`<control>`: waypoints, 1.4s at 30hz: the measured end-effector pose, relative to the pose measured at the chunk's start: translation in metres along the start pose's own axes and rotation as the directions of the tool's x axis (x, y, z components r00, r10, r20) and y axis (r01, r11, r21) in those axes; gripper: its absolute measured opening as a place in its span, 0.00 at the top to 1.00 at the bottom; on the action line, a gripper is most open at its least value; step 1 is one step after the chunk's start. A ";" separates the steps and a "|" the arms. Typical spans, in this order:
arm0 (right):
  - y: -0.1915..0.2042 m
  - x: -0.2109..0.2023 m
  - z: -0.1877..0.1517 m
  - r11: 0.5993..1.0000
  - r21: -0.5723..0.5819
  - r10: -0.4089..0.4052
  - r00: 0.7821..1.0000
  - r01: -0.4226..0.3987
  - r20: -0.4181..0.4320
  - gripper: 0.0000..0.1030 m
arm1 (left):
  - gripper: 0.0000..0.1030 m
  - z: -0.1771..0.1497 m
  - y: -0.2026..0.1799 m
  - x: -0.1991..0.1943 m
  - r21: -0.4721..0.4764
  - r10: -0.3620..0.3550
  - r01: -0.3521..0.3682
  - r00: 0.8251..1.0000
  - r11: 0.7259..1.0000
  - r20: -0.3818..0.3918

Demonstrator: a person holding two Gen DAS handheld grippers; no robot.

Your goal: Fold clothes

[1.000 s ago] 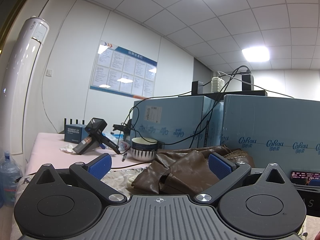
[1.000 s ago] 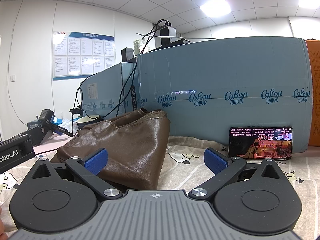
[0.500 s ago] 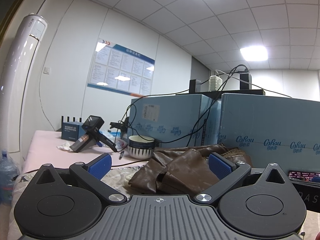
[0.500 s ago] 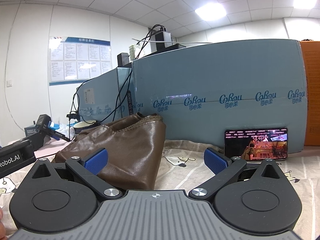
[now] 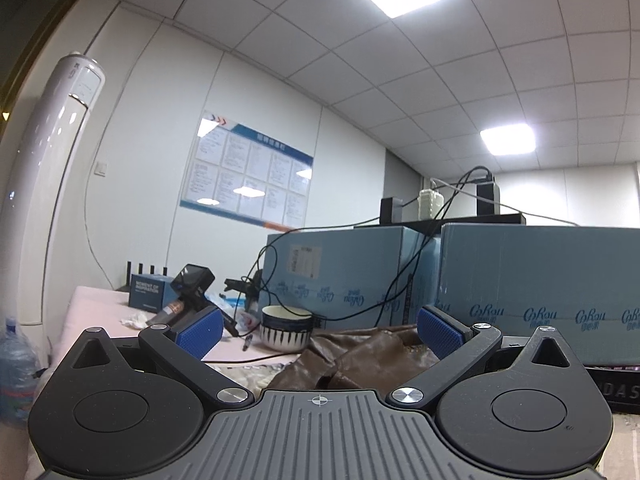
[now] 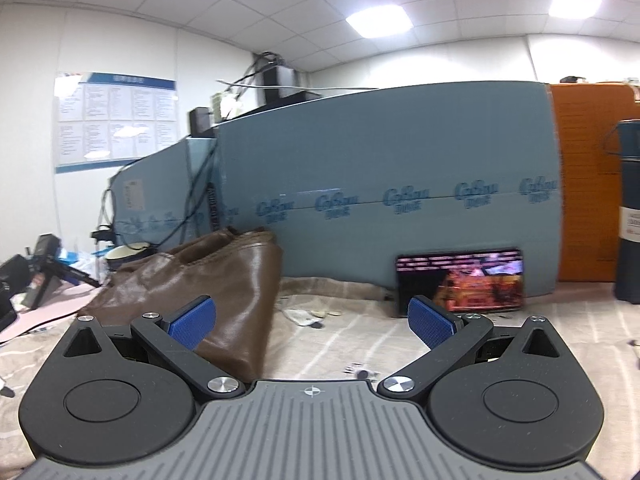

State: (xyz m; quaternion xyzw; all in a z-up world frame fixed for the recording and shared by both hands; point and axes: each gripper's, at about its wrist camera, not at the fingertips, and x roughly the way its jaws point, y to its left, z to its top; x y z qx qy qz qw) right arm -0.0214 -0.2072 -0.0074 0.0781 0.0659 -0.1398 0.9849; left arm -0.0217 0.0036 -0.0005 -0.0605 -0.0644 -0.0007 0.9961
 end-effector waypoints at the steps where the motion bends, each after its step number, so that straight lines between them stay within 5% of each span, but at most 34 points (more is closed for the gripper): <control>1: -0.002 -0.002 0.000 1.000 0.003 -0.015 1.000 0.015 0.002 0.00 | 0.00 0.000 0.000 -0.001 -0.003 -0.005 0.005 1.000 1.000 0.007; 14: -0.014 -0.045 0.002 0.997 0.021 -0.075 0.996 0.074 0.037 0.00 | 0.00 0.002 0.010 0.007 -0.086 -0.100 0.093 0.992 0.992 -0.077; 24: -0.030 -0.088 0.008 0.990 0.042 -0.136 0.988 0.133 0.078 0.00 | 0.00 0.016 0.002 -0.008 -0.129 -0.300 0.282 0.942 0.951 -0.148; 30: -0.054 -0.117 0.009 0.978 0.067 -0.205 0.975 0.199 0.081 0.00 | 0.00 0.013 -0.031 -0.032 -0.054 -0.507 0.505 0.852 0.862 -0.128; 34: -0.075 -0.139 0.010 0.963 0.078 -0.263 0.960 0.257 0.091 0.00 | 0.00 0.011 -0.048 -0.050 -0.044 -0.572 0.570 0.818 0.821 -0.070; 39: -0.110 -0.168 0.012 0.936 0.083 -0.351 0.929 0.343 0.114 0.00 | 0.00 0.016 -0.074 -0.061 -0.068 -0.643 0.640 0.760 0.765 -0.094; 41: -0.127 -0.178 0.012 0.917 0.074 -0.398 0.910 0.392 0.115 0.00 | 0.00 0.017 -0.086 -0.062 -0.102 -0.688 0.681 0.713 0.725 -0.134; 42: -0.136 -0.184 0.012 0.906 0.072 -0.422 0.899 0.417 0.113 0.00 | 0.00 0.016 -0.093 -0.060 -0.136 -0.717 0.704 0.676 0.697 -0.173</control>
